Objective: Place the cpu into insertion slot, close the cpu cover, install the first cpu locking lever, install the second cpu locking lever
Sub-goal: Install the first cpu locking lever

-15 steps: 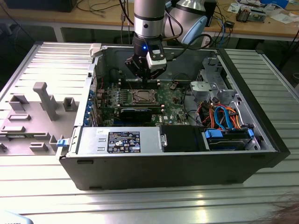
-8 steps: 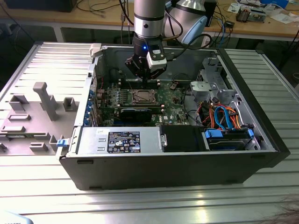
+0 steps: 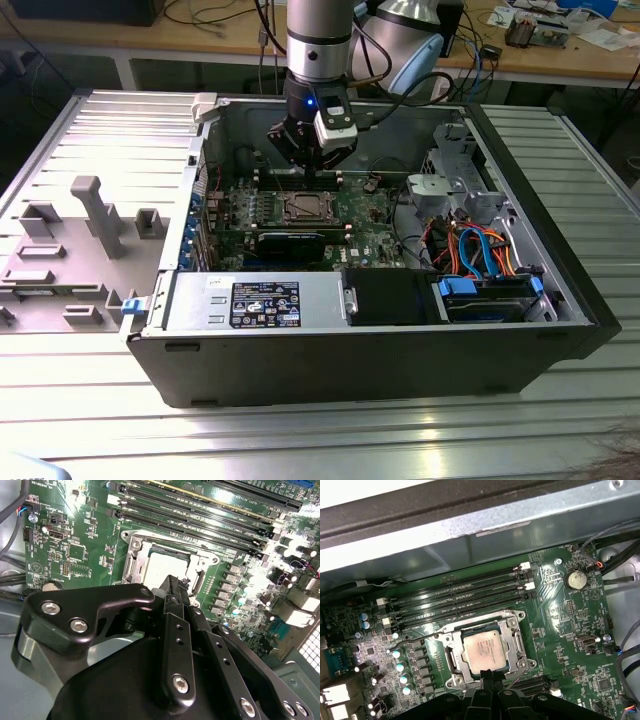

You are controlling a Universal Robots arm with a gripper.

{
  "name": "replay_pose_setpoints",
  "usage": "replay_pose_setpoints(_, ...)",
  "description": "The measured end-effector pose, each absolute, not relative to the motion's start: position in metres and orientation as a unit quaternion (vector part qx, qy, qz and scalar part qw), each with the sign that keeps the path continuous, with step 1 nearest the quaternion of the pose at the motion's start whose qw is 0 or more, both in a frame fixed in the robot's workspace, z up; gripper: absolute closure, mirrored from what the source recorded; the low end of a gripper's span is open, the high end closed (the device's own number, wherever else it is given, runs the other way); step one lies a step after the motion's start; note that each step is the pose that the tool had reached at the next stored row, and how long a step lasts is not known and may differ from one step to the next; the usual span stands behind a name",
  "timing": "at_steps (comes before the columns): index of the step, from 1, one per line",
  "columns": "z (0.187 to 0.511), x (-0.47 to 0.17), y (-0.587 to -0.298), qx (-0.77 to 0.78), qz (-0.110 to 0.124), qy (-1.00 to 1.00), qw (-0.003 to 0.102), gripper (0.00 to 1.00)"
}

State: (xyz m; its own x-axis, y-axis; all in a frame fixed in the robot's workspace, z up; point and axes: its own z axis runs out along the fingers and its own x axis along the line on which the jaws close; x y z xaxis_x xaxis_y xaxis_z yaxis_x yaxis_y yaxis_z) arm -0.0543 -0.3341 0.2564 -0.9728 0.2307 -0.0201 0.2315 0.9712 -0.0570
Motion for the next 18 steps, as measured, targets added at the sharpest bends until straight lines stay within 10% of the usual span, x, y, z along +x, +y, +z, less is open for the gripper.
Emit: replay_pose_setpoints(18,0.2564,-0.0543,-0.3342,0.106,-0.029,0.994,0.007,0.89)
